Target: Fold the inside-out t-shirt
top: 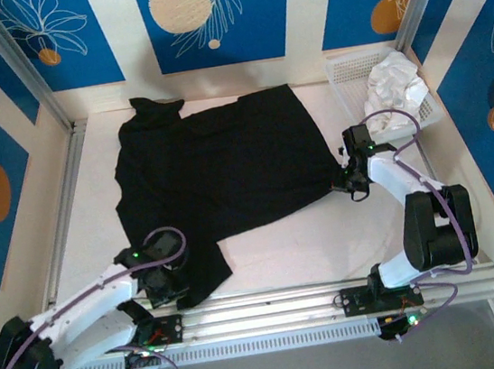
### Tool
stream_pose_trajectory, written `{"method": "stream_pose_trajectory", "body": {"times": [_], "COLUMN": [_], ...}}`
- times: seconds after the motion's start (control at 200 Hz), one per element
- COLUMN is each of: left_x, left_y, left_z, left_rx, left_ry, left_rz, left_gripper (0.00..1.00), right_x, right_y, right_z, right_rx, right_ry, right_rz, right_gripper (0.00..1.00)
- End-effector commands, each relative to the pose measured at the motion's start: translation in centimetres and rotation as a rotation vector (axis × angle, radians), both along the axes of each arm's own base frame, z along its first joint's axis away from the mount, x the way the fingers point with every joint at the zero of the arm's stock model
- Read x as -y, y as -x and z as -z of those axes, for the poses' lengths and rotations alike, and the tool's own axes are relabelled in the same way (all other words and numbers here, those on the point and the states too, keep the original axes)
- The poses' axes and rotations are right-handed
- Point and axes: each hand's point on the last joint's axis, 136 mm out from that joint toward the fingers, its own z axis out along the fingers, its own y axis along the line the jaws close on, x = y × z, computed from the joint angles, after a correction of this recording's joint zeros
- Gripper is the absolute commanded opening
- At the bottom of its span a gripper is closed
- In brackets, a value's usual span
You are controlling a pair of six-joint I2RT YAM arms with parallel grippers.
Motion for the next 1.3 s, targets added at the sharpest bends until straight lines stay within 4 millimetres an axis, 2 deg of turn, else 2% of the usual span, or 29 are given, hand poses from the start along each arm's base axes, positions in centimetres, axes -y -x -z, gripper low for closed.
{"method": "stream_pose_trajectory", "body": {"times": [0.0,0.23,0.535,0.735,0.855,0.97,1.125,1.295], "left_x": [-0.8,-2.7,-6.0,-6.8,-6.7,-6.4,-7.1,-7.9], "left_y": [-1.3,-3.2,-3.6,-5.0,-7.5,-11.1,-16.1,-20.6], "left_z": [-2.9,-8.7,-15.3,-17.7,-19.3,-20.9,-23.0,-23.5], "left_rx": [0.086,0.248,0.418,0.485,0.548,0.621,0.722,0.784], "left_ry": [0.020,0.078,0.007,-0.047,-0.064,-0.063,-0.044,-0.014], "left_rz": [-0.040,-0.113,-0.140,-0.116,-0.090,-0.070,-0.096,-0.142], "left_gripper": [0.00,0.00,0.00,0.00,0.00,0.00,0.00,0.00], "right_x": [0.6,0.3,-0.1,0.0,0.0,-0.2,-0.6,-0.6], "right_y": [0.9,2.2,4.1,3.7,2.6,0.9,-1.3,-4.0], "right_z": [-0.3,-0.2,-0.6,-0.8,-1.5,-2.3,-2.5,-2.9], "right_rx": [-0.006,0.004,0.021,0.039,0.061,0.086,0.073,0.057], "right_ry": [0.004,-0.034,-0.128,-0.148,-0.145,-0.144,-0.123,-0.039], "right_rz": [0.036,0.057,0.097,0.100,0.087,0.070,0.029,-0.035], "right_gripper": [0.00,0.00,0.00,0.00,0.00,0.00,0.01,0.02]}}
